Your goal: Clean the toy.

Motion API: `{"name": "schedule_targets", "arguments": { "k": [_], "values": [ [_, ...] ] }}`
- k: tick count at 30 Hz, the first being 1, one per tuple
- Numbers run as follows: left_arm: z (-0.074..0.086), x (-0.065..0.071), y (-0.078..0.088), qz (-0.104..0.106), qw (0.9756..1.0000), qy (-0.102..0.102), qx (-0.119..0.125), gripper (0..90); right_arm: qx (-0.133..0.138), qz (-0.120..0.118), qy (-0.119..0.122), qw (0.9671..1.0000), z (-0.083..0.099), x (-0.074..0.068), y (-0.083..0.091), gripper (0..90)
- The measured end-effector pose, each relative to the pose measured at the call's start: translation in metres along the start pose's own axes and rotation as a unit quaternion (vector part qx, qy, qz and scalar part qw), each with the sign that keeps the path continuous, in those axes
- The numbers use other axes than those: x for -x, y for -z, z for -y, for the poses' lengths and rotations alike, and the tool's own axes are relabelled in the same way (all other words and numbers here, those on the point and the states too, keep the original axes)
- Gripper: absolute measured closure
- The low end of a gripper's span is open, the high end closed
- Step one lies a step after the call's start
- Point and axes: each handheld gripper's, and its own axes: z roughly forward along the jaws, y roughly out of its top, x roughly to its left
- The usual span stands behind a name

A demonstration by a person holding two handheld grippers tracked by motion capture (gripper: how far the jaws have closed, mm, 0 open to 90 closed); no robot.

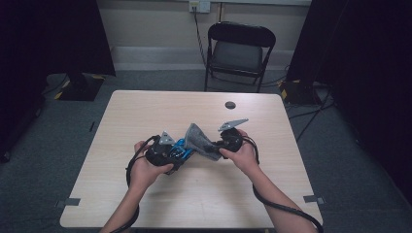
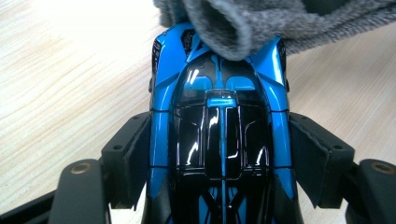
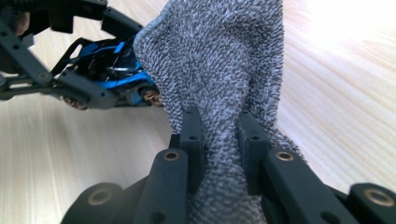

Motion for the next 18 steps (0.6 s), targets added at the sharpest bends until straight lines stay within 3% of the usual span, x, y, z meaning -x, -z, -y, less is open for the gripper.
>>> {"name": "schedule_targets", "arguments": {
  "k": [11,18],
  "values": [
    [0.004,-0.005,-0.002,-0.012,0.9999,0.006,-0.001,28.5,0.001,-0.014,0.007,0.9999,0.009,-0.007,0.002,75.9],
    [0.007,-0.013,0.001,-0.032,0.9994,0.008,-0.004,28.6,0.0,-0.029,0.013,0.9995,0.011,-0.013,0.001,75.9]
  ]
}}
